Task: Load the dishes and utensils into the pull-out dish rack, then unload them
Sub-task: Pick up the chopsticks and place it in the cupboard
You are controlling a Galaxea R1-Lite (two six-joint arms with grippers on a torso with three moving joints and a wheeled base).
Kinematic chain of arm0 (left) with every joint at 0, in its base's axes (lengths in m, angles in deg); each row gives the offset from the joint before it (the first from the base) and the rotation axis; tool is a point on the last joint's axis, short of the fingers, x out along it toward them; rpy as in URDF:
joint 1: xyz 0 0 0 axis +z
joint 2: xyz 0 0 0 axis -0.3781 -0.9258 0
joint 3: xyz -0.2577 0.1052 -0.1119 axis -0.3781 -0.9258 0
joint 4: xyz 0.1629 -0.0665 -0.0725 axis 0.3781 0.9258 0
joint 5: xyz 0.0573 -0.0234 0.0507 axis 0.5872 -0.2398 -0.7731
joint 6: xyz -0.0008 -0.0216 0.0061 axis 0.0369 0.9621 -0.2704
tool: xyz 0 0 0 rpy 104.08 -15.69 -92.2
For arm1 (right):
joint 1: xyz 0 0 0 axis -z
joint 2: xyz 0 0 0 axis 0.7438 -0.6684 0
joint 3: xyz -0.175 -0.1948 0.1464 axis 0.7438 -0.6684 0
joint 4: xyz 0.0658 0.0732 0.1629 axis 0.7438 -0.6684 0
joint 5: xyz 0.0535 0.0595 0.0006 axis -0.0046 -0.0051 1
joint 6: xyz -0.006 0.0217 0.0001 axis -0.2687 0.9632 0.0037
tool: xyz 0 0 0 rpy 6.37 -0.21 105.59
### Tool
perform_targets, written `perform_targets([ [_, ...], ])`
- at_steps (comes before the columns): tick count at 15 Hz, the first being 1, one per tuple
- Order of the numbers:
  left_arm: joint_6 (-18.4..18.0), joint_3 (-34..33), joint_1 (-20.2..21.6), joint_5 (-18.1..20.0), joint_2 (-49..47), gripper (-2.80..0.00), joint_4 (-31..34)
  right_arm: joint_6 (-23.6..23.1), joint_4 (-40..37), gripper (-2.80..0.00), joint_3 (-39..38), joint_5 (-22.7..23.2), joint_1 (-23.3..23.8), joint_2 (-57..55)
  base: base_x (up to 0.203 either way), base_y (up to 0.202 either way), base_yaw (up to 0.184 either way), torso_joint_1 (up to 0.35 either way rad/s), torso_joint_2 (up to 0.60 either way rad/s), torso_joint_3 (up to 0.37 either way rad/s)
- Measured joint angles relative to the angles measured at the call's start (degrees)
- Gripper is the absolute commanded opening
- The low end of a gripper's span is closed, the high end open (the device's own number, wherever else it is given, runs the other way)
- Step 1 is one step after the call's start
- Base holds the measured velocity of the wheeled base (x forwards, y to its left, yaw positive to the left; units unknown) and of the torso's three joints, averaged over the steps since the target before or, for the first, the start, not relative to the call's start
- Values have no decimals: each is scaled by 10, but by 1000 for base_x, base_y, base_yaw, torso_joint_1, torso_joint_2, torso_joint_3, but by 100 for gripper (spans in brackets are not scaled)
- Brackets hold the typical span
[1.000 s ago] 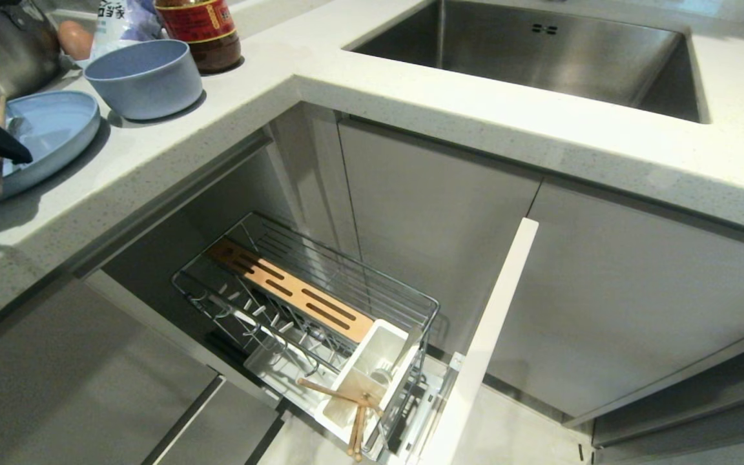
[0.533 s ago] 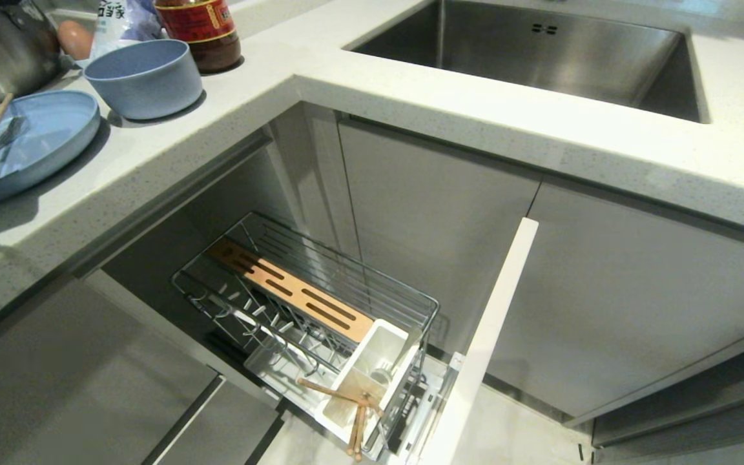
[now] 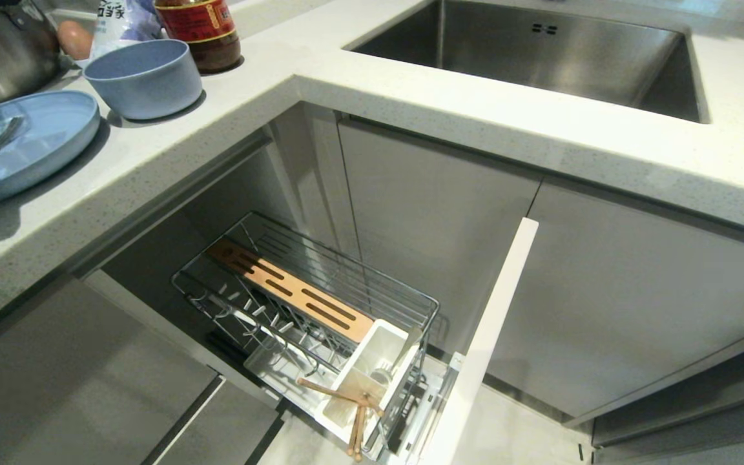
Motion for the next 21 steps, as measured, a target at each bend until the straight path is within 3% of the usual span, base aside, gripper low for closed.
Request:
perform_targets([
  [3,19,1,-21,0,51,-280,-29,0,0,-280,0,0,0,0,0,0,0,0,0,0],
  [5,42,1,-61,0,80,-280,-44,0,0,-280,0,0,0,0,0,0,0,0,0,0],
  [12,142,-5,-310,17,122,-280,-15,0,0,-280,0,0,0,0,0,0,0,0,0,0],
  [14,159,-6,-369,69,121,-280,22,0,0,-280,0,0,0,0,0,0,0,0,0,0],
  [17,163,-6,-411,195,99,-280,91,0,0,-280,0,0,0,0,0,0,0,0,0,0],
  [19,159,-4,-427,226,72,-280,138,0,0,-280,0,0,0,0,0,0,0,0,0,0],
  [21,133,-4,-438,230,40,-280,200,0,0,-280,0,0,0,0,0,0,0,0,0,0],
])
